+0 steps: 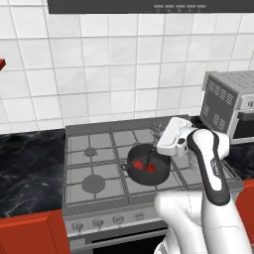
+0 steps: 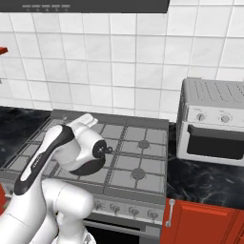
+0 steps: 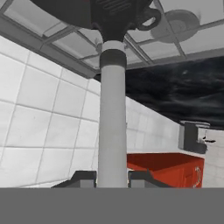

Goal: Put the bell pepper and bell pepper in the pot. Retrieve the spatula and lightly stir the vegetables in the pot.

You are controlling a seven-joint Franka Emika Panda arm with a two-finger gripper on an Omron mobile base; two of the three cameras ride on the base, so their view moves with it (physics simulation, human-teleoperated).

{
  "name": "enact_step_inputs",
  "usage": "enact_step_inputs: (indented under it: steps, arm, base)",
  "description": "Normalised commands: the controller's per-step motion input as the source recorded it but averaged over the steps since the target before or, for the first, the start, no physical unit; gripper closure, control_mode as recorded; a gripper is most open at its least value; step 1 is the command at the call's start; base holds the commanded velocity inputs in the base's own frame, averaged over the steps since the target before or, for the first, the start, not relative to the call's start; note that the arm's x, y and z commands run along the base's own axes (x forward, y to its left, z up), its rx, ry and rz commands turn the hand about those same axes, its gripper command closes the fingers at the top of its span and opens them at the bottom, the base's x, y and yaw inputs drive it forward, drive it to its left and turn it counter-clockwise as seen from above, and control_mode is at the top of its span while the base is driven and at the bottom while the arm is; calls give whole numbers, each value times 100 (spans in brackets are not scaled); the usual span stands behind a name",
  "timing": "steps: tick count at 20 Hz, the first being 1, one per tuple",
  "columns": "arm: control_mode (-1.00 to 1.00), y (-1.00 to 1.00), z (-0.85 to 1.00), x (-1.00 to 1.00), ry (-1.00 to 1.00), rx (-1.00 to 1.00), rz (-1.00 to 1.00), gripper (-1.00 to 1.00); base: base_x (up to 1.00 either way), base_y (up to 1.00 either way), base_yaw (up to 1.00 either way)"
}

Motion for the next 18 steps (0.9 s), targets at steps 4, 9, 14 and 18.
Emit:
enact_step_inputs:
  steps: [4,9,14,18]
  arm:
    - [-100,8,-20,64,0,-5,0,100]
    - [-100,0,-32,51,7,0,3,100]
    - [-100,-3,-29,31,10,0,11,100]
    - [-100,-14,-32,17,1,0,17,100]
  base:
    - [0,0,0]
    - [0,0,0]
    - [0,0,0]
    - [0,0,0]
